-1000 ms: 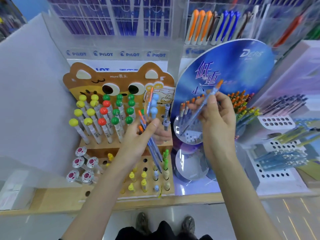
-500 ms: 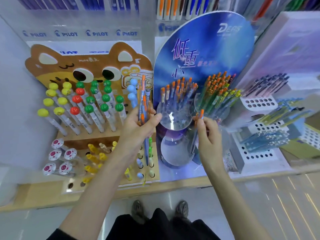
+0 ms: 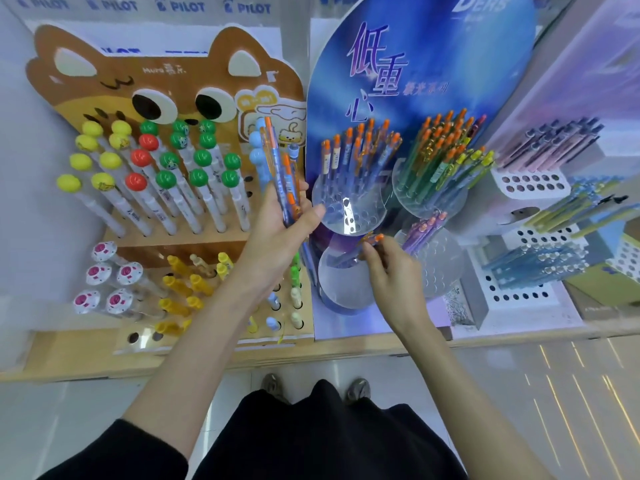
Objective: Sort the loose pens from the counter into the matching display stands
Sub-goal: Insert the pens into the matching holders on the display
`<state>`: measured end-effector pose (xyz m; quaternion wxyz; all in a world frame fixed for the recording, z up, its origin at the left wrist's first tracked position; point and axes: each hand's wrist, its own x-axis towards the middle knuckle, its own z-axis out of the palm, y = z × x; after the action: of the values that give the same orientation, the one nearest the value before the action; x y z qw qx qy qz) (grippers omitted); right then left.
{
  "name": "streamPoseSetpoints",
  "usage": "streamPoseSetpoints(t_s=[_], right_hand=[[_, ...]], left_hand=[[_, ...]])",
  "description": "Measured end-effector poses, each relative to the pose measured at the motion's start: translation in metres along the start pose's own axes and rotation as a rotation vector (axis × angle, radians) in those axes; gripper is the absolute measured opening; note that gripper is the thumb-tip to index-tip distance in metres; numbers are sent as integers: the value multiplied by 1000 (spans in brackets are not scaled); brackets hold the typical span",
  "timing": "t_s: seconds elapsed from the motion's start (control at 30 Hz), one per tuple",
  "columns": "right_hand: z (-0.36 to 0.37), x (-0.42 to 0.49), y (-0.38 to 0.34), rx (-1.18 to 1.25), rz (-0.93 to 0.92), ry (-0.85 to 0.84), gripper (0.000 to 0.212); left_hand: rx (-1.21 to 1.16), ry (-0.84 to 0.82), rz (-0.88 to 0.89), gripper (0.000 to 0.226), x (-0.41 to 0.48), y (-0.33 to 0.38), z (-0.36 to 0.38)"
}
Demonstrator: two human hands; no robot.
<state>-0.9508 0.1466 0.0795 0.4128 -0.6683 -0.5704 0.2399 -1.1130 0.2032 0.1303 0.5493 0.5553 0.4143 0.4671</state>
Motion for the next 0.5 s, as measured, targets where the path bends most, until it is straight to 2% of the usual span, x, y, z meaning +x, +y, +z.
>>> streamPoseSetpoints(t_s=[0.33,0.5], right_hand=[[3,1,5,-64,-53,-78,15],[8,6,-6,-142,-170,-158,14]], left_hand=[[101,-17,48,18,-1,-1,-2],[144,-37,31,15,-2,-1,-3]])
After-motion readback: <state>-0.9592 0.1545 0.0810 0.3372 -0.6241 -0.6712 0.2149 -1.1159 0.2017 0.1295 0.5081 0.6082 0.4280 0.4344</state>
